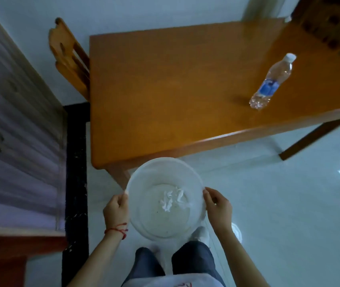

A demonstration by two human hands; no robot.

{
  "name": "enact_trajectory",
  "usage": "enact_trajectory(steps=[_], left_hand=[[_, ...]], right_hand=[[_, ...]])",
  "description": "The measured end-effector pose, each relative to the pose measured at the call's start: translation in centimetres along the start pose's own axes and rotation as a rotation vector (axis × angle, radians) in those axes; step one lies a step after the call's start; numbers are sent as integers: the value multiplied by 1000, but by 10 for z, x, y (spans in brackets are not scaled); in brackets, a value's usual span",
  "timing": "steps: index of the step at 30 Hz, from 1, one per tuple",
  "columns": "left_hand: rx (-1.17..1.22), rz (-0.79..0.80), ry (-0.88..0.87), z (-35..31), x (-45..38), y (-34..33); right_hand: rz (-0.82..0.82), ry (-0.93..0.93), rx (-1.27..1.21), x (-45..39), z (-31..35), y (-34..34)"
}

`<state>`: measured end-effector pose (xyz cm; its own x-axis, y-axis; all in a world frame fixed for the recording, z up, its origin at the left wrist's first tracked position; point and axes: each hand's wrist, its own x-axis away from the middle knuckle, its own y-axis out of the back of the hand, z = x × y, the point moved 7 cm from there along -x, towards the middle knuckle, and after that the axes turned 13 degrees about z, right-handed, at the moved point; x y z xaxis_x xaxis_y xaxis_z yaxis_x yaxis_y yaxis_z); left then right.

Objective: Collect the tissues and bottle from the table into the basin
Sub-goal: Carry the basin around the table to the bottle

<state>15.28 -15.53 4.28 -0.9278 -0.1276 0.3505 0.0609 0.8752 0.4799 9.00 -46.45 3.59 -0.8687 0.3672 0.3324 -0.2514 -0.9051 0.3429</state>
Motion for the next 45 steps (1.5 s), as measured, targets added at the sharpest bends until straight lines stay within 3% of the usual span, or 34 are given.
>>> enact_trajectory(steps=[9,19,31,45], left_hand=[[-94,317,-182,-58,23,-102],[-221,484,-330,-107,96,-221],[-160,521,-352,-153,160,-319],[-116,508,-295,-219,83,-425]], right_hand=[[-349,-115,-168,78,-53,101],[-566,-177,-254,154,-112,211],[-595,-166,-245,161,-146,327],[-532,-148,-239,25,-142,412]])
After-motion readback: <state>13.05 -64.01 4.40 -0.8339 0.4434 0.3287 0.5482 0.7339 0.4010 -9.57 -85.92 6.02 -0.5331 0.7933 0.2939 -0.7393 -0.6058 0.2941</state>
